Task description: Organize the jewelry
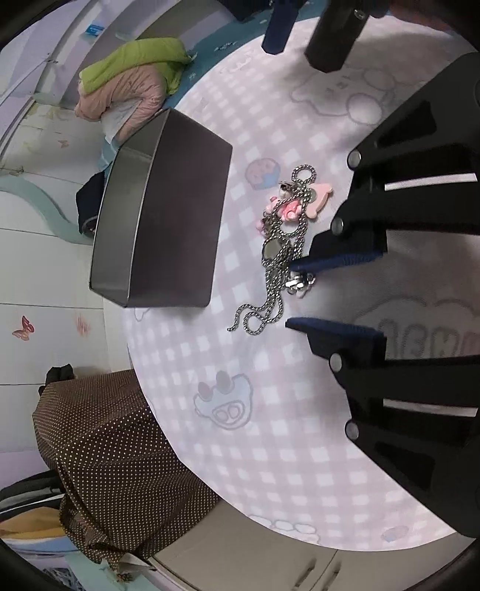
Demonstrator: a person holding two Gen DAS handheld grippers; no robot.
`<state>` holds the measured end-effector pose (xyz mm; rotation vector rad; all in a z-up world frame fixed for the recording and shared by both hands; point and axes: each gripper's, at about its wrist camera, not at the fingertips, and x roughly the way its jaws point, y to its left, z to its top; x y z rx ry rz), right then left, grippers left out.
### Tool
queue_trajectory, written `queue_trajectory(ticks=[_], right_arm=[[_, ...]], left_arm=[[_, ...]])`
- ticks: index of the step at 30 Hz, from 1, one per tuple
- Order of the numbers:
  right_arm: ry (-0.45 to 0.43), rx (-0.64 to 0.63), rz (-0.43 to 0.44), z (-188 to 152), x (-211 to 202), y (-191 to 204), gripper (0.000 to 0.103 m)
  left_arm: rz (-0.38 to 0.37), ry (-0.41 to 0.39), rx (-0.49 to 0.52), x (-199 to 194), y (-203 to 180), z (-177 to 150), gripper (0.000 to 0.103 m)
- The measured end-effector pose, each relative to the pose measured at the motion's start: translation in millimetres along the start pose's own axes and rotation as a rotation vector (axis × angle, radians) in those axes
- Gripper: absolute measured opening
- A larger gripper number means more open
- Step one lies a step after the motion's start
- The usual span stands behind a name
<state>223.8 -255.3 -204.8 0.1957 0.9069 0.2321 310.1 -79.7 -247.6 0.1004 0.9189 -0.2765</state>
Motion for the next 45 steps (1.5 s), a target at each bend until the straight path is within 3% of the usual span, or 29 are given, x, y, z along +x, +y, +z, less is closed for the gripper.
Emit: queue_trajectory(ticks=[7, 10, 13, 17, 22, 25, 27, 32, 34, 36, 38, 45], right_arm=[[0.001, -0.014, 0.008, 1.7, 3.6, 6.4, 0.096], [0.003, -0.017, 0.008, 2.1, 5.1, 8.1, 0.096], [0.002, -0.026, 0.007, 4.2, 6.6, 9.9, 0.096], [-0.007, -0.07, 0.014, 15.1, 14.3, 20.6, 0.096], [0.011, -0.217, 0.018, 26.5, 40.6, 53.2, 0.095], [0.021, -0.297, 0.034, 28.7, 57.1, 72.4, 0.078], [0.036, -0.335, 0.037, 28.9, 65.9, 81.3, 0.058], [0.042, -0.417, 0.051, 29.1, 81.4, 99.7, 0.046], [0.059, -0.446, 0.041, 28.0, 88.7, 104.0, 0.037], [0.077, -0.468, 0.024, 25.8, 95.8, 106.5, 0.022], [0.075, -0.484, 0.008, 24.1, 100.1, 108.1, 0.017], [0.052, -0.473, 0.057, 26.9, 89.7, 106.9, 0.016]], left_arm=[[-0.026, -0.009, -0.01, -1.6, 6.8, 1.0, 0.024], [-0.038, -0.012, -0.028, -1.5, 12.7, 1.5, 0.014], [-0.069, -0.012, -0.059, -3.9, 20.8, -0.3, 0.014], [-0.047, -0.031, -0.082, -15.9, 31.8, -7.5, 0.014], [0.0, -0.051, -0.088, -34.9, 41.2, -18.4, 0.014], [0.028, -0.06, -0.084, -44.7, 42.6, -23.8, 0.014], [0.038, -0.062, -0.085, -46.4, 46.8, -23.5, 0.014], [0.057, -0.062, -0.093, -49.9, 52.3, -23.8, 0.014], [0.06, -0.063, -0.097, -50.6, 54.2, -22.7, 0.014], [0.063, -0.065, -0.098, -51.6, 55.7, -22.1, 0.014], [0.063, -0.067, -0.096, -52.3, 57.0, -21.2, 0.014], [0.057, -0.076, -0.089, -56.5, 55.6, -20.3, 0.014]])
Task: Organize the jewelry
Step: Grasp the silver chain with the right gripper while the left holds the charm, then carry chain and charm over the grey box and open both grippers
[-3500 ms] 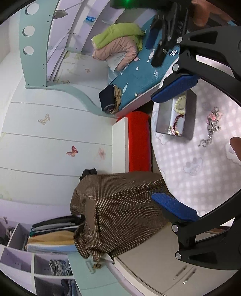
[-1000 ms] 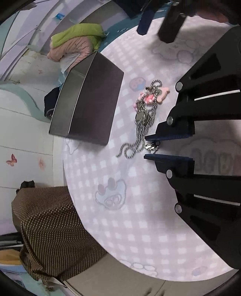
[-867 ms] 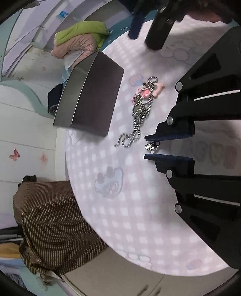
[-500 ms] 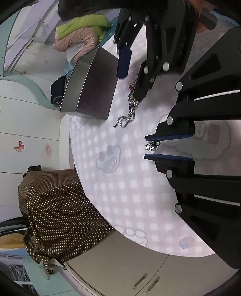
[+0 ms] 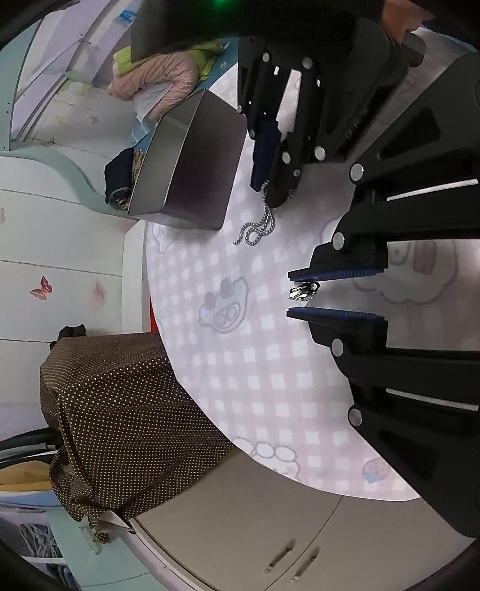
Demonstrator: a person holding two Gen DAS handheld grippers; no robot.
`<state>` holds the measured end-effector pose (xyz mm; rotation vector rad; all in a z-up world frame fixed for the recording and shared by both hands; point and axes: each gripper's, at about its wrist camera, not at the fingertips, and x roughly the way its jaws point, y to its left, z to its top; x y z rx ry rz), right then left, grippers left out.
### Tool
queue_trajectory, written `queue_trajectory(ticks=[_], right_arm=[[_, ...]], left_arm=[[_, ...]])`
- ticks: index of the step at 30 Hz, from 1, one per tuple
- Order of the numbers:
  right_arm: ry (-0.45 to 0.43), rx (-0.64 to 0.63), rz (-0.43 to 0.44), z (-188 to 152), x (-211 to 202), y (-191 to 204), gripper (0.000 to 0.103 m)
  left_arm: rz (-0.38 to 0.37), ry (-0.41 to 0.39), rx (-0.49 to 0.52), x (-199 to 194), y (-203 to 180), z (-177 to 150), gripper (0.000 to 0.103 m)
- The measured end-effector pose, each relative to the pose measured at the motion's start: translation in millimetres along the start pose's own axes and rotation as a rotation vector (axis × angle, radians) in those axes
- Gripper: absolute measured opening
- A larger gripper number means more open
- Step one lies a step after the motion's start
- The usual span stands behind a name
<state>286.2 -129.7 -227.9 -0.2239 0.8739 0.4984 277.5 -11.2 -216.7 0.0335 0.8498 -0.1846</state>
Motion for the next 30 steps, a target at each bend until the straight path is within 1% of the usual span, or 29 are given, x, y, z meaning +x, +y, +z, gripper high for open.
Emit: queue_trajectory(ticks=[3, 10, 12, 18, 21, 24, 30], right_arm=[[-0.037, 0.048, 0.033, 3.3, -15.1, -7.4, 0.016], [-0.129, 0.173, 0.161, 14.4, -62.7, -40.0, 0.016], [-0.156, 0.191, 0.181, 19.6, -76.9, -47.0, 0.015], [-0.209, 0.206, 0.198, 26.5, -104.6, -56.1, 0.016], [-0.229, 0.201, 0.187, 29.4, -117.5, -57.7, 0.016], [-0.257, 0.197, 0.179, 35.2, -129.1, -58.2, 0.016], [-0.323, 0.17, 0.135, 53.8, -162.7, -61.9, 0.016]], left_arm=[[-0.003, -0.009, 0.003, -4.0, -1.1, 1.7, 0.014], [-0.007, -0.044, 0.016, -19.4, -3.6, 12.3, 0.014], [-0.009, -0.055, 0.022, -23.4, -4.9, 16.5, 0.014], [-0.013, -0.097, 0.057, -39.1, -15.2, 30.9, 0.014], [-0.016, -0.117, 0.076, -47.9, -20.9, 38.6, 0.014], [-0.022, -0.147, 0.096, -58.4, -27.9, 52.1, 0.014], [-0.054, -0.225, 0.12, -86.3, -43.1, 91.2, 0.014]])
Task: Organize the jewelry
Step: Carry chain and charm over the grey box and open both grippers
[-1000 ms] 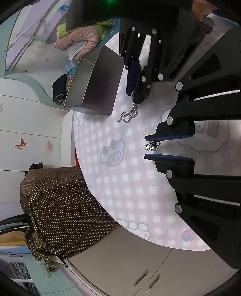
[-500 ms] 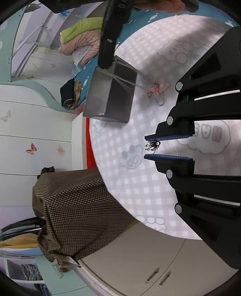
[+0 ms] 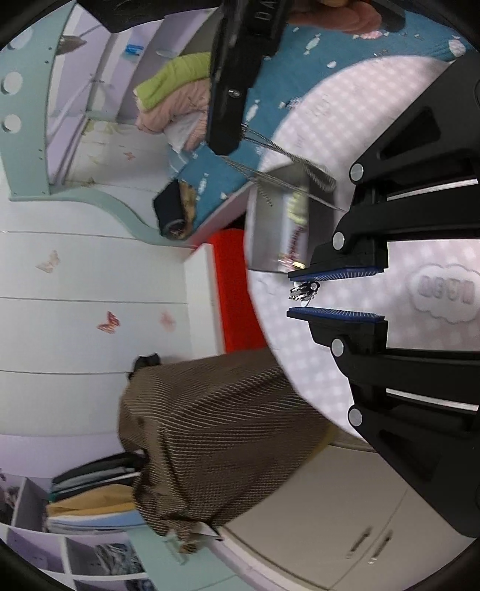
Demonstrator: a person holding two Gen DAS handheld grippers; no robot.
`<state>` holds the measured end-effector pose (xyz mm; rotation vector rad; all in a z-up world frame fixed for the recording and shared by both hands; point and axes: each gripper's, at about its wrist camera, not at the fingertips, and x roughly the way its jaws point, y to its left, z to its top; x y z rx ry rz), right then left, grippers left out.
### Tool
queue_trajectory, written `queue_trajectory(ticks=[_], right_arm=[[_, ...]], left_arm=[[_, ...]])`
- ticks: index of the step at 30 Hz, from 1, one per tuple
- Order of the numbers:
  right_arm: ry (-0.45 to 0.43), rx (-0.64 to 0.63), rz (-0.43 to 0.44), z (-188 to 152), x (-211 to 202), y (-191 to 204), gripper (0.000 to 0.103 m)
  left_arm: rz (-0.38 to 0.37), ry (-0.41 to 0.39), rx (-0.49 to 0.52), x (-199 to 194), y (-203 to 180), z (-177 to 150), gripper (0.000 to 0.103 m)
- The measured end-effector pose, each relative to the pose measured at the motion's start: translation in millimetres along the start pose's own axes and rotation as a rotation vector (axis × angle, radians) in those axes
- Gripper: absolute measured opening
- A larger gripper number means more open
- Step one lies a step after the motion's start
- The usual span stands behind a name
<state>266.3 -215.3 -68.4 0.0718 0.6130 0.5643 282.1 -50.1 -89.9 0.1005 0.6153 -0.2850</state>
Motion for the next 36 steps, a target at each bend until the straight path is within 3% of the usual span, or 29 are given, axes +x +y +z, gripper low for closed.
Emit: queue_trajectory(ticks=[10, 17, 29, 36], right_arm=[[-0.084, -0.052, -0.111, 55.7, -33.7, 0.3, 0.016], [-0.071, -0.039, -0.173, 72.0, -25.1, -18.5, 0.016], [0.027, 0.05, -0.159, 62.9, 17.4, -54.9, 0.016], [0.1, 0.084, -0.158, 54.0, 44.3, -69.2, 0.016]], left_arm=[[-0.04, -0.066, 0.043, -1.4, -17.3, 82.8, 0.014], [-0.063, -0.054, 0.065, 14.4, -30.3, 112.5, 0.014], [-0.111, 0.036, 0.063, 63.5, -35.0, 126.3, 0.014], [-0.127, 0.112, 0.059, 98.3, -33.4, 116.0, 0.014]])
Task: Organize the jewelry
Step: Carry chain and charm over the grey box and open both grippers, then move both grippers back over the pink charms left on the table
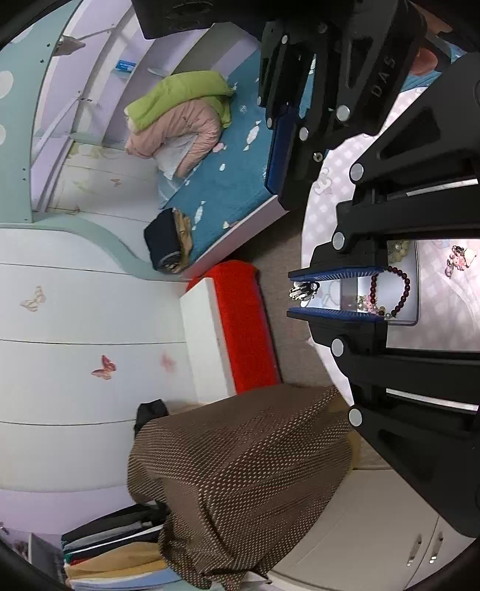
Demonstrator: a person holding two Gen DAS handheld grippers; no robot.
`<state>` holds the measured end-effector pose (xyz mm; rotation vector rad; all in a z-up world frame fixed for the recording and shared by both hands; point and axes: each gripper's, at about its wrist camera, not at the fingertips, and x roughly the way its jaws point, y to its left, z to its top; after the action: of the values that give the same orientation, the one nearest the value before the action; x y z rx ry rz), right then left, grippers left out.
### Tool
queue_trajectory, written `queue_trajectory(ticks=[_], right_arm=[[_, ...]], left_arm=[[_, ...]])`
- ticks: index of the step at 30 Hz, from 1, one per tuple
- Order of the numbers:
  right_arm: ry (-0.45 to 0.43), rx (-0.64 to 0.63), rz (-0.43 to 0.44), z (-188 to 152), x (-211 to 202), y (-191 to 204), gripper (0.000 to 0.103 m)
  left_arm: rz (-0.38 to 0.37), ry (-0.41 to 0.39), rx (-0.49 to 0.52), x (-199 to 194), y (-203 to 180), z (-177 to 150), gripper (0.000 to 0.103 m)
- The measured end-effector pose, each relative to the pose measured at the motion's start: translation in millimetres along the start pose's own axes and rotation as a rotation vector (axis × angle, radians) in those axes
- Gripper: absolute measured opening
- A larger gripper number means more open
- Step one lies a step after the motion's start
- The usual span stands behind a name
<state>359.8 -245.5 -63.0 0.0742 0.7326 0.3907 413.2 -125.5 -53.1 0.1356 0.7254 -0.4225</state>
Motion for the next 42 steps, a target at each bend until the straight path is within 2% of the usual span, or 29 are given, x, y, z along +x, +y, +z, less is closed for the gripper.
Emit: queue_trajectory(ticks=[3, 5, 6, 7, 8, 9, 11, 17, 29, 42], right_arm=[[0.039, 0.004, -0.015, -5.7, 9.5, -1.6, 0.018], [0.047, 0.029, -0.027, -9.2, 10.8, -5.2, 0.026], [0.05, 0.047, -0.051, -11.1, 10.8, -9.6, 0.034], [0.048, 0.062, -0.063, -12.7, 9.7, -13.5, 0.042], [0.046, 0.079, -0.073, -15.0, 8.1, -18.3, 0.067], [0.044, 0.095, -0.082, -17.5, 6.2, -22.4, 0.086], [0.03, 0.103, -0.092, -23.0, 2.2, -26.6, 0.087], [0.031, 0.119, -0.088, -30.6, -0.5, -29.1, 0.095], [-0.017, 0.118, -0.076, -40.3, -21.7, -7.9, 0.095], [-0.11, 0.072, -0.069, -56.2, -65.0, 24.9, 0.095]], left_arm=[[-0.008, 0.048, 0.041, 14.6, -4.9, -5.6, 0.017], [0.022, 0.059, 0.04, 19.6, -4.3, -8.3, 0.05], [0.066, 0.063, 0.023, 23.2, 1.1, -9.4, 0.06], [0.088, 0.062, 0.003, 25.4, 5.7, -10.3, 0.077], [0.097, 0.061, -0.02, 26.9, 12.0, -11.4, 0.088], [0.088, 0.061, -0.043, 27.2, 17.8, -12.8, 0.092], [0.068, 0.062, -0.065, 26.0, 24.1, -16.6, 0.093], [0.113, 0.05, -0.042, 16.3, 23.6, -26.8, 0.093], [0.196, -0.027, -0.057, -31.1, 22.7, -57.1, 0.096], [0.215, -0.119, -0.106, -91.9, 21.0, -94.0, 0.096]])
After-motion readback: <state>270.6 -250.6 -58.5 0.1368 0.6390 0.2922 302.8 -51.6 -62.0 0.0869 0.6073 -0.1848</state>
